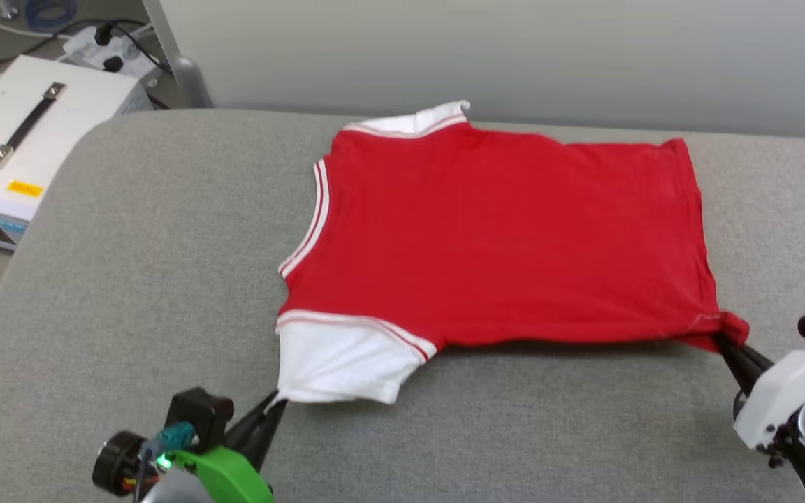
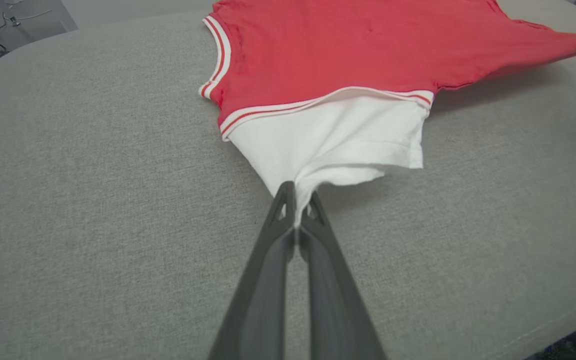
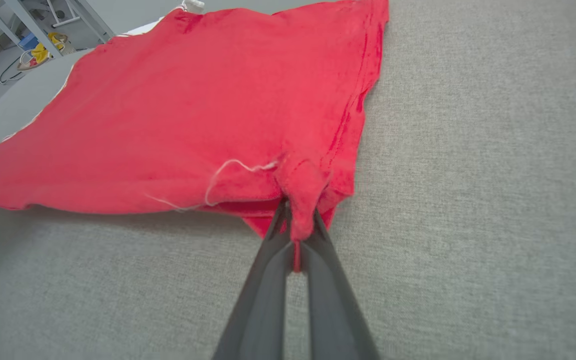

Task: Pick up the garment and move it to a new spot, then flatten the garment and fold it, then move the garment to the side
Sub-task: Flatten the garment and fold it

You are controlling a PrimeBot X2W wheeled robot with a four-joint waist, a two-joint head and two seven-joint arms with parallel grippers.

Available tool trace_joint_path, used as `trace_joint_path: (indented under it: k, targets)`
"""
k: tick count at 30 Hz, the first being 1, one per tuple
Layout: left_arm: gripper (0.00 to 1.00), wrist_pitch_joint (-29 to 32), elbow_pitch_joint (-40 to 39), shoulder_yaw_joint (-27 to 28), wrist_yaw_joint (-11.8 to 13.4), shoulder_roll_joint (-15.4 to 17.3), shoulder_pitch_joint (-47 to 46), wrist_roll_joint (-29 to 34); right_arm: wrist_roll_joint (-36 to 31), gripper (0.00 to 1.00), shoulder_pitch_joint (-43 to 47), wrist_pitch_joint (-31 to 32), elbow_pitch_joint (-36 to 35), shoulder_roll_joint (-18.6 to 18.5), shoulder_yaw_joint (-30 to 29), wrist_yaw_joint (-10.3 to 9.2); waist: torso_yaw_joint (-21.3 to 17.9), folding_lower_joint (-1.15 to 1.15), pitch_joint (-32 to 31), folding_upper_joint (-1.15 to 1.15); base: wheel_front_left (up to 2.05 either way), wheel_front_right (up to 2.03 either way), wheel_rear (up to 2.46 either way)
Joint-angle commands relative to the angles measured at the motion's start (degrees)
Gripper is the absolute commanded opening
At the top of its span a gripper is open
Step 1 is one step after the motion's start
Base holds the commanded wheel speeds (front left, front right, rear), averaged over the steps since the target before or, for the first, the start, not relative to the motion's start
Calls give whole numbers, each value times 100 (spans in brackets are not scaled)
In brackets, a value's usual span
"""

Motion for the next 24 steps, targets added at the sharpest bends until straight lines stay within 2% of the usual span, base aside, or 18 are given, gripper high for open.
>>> trace_joint_path:
  k: [1,9,15,16,18,24]
  targets:
    - [0,67,-127,-38,19,84,208,-65,95,0,230,90,-128,-87,-32,-10,26,1,-249,0,0,0,0]
    - [0,373,-637,-177,84,335,828,-264,322,0,1239,546,-650,-234,-426,-10,58,1,-522,0,0,0,0]
    - [0,705,-868,-385,-2,471,1159,-453,329,0,1904,920,-1067,-203,-733,-10,66,1,-684,0,0,0,0]
    - [0,975,-1001,-528,-69,594,1345,-574,236,0,2249,1145,-1305,-214,-869,-10,70,1,-771,0,0,0,0]
    - [0,1082,-1089,-568,-84,675,1442,-635,186,0,2471,1271,-1466,-201,-999,-10,73,1,-800,0,0,0,0]
    - [0,1096,-1343,-478,-21,770,1436,-669,32,0,2923,1545,-2041,-102,-1470,-10,54,1,-801,0,0,0,0]
